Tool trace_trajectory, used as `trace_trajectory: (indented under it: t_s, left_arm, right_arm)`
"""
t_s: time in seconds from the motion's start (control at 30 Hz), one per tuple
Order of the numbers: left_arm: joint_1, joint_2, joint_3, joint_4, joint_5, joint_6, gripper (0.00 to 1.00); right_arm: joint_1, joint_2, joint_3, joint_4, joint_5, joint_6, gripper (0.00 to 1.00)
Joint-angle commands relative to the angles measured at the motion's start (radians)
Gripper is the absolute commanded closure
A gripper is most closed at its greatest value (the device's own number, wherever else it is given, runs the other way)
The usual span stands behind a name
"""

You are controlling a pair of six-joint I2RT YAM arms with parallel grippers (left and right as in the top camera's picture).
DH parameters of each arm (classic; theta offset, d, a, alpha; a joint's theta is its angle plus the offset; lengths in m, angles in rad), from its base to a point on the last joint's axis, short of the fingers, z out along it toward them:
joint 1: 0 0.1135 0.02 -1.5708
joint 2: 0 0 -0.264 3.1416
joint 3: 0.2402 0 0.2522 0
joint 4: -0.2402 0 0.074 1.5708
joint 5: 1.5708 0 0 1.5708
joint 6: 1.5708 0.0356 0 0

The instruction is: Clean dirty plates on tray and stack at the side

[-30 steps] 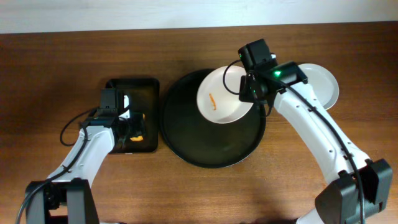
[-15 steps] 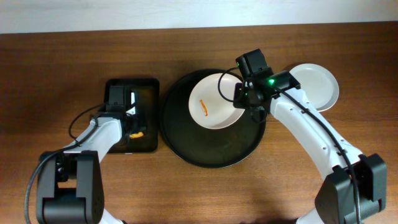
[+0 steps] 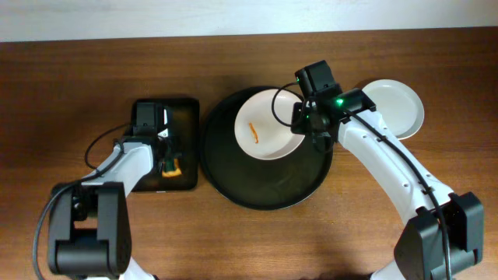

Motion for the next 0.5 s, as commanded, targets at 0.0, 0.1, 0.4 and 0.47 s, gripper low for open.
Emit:
trace_trajectory:
  t_s: [0.0,0.1,0.4,0.47]
  left_arm:
    - [0.006,-0.114,0.02,-0.098,0.0,0.001,0.13]
    - [0.003,-0.125,0.007,-0.287,0.029,0.0,0.16]
    - [0.0,-0.111,-0.129,-0.089,-0.04,0.001,1.0]
    - [0.0,-0.116,-0.089,-0.156,-0.08,0.001,0.43]
  right_arm:
    - [0.005,0.001,-0.004,-0.017,-0.005,-0.018,0.96]
    - [0.005,0.001,-0.004,-0.013,-0.005,-0.018,0.96]
    - [0.005,0.001,-0.004,-0.008,-0.005,-0.017,0.96]
    - [0.005,0.001,-0.004,-0.008,-0.005,-0.018,0.96]
